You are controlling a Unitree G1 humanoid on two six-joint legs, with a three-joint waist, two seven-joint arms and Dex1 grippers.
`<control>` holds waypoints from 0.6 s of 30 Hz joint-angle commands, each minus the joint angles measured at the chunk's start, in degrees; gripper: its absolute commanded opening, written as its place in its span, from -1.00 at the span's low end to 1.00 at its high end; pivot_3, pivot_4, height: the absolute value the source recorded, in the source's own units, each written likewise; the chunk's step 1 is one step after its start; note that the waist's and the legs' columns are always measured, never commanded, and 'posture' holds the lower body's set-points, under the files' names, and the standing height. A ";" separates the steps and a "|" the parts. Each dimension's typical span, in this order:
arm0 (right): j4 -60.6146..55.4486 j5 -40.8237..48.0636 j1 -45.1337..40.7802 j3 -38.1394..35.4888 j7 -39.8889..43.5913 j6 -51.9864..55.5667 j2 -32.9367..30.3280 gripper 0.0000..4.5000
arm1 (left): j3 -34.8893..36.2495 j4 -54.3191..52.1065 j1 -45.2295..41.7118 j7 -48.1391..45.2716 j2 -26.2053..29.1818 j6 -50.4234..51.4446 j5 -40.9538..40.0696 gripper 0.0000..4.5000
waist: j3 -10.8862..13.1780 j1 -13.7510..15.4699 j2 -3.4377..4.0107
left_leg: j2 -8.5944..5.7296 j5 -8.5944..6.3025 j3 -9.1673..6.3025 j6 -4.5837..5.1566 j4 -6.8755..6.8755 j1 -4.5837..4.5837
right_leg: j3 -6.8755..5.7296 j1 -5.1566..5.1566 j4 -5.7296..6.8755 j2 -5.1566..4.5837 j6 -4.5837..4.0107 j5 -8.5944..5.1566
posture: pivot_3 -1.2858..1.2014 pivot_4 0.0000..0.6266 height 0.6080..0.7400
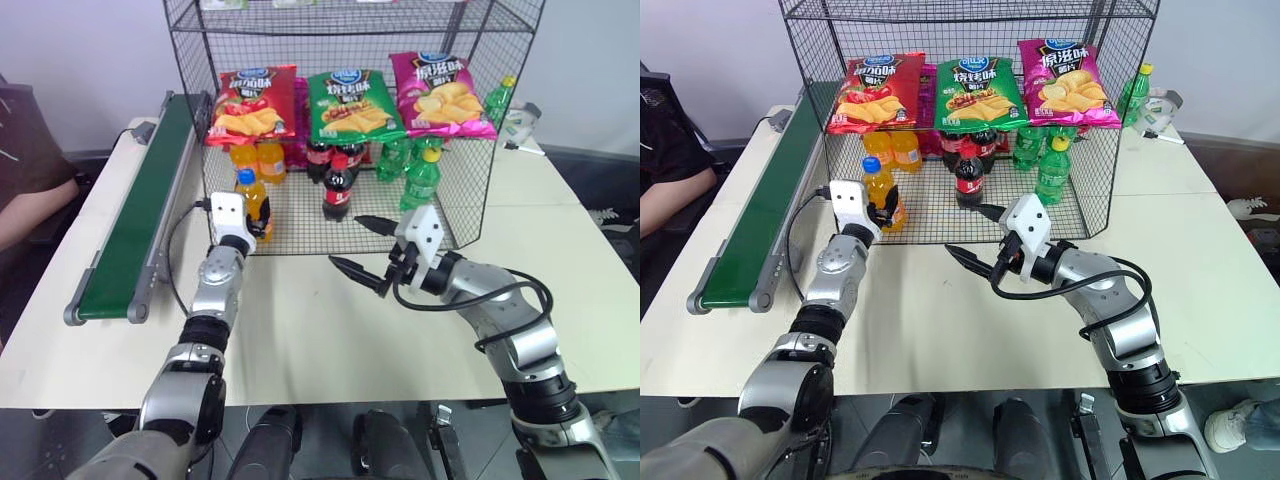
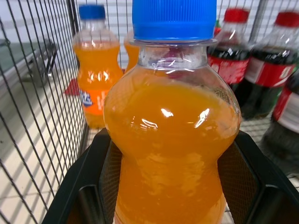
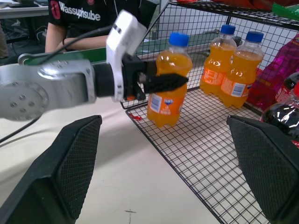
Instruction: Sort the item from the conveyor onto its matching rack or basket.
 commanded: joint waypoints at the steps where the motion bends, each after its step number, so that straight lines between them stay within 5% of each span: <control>1: -3.15 0.33 -0.01 -0.93 -0.39 -0.21 -0.20 1.00 | 1.29 2.79 -3.61 -0.78 -0.19 -5.31 0.14 0.04 | 0.00 0.00 0.00 | -0.01 0.00 0.00 0.00 0.01 0.00 | 0.00 0.01 0.01 0.00 0.00 0.00 | 0.03 -0.52 1.00; 3: -3.28 0.35 0.11 -0.97 -0.51 -0.18 -0.28 1.00 | 1.94 3.97 -4.01 -2.37 -0.41 -5.77 -1.02 0.04 | 0.00 -0.01 0.00 | -0.01 0.00 0.00 0.00 0.03 0.00 | -0.01 0.01 0.05 0.00 0.00 0.00 | 0.03 -0.52 1.00; 4: -3.35 0.36 0.17 -0.97 -0.54 -0.17 -0.32 1.00 | 2.21 4.17 -4.00 -2.87 -0.45 -5.94 -1.34 0.50 | 0.00 -0.02 0.00 | -0.01 0.00 0.00 0.00 0.03 0.01 | -0.01 0.01 0.06 0.00 0.00 0.00 | 0.03 -0.52 1.00; 7: -3.49 0.46 0.34 -0.98 -0.53 -0.16 -0.43 1.00 | 2.81 3.72 -3.20 -4.14 -0.42 -6.40 -1.63 0.99 | 0.00 -0.07 0.00 | -0.01 0.00 0.00 0.00 0.04 0.01 | -0.01 0.00 0.08 0.01 0.00 0.00 | 0.03 -0.52 1.00; 18: -3.11 0.57 0.15 -0.91 -0.11 -0.28 -0.50 1.00 | 2.88 -15.73 7.85 -7.42 0.85 -0.85 -3.94 0.99 | -0.01 -0.31 0.01 | 0.00 0.01 -0.01 0.00 0.05 0.03 | 0.01 0.00 0.13 0.01 0.00 0.00 | 0.03 -0.52 1.00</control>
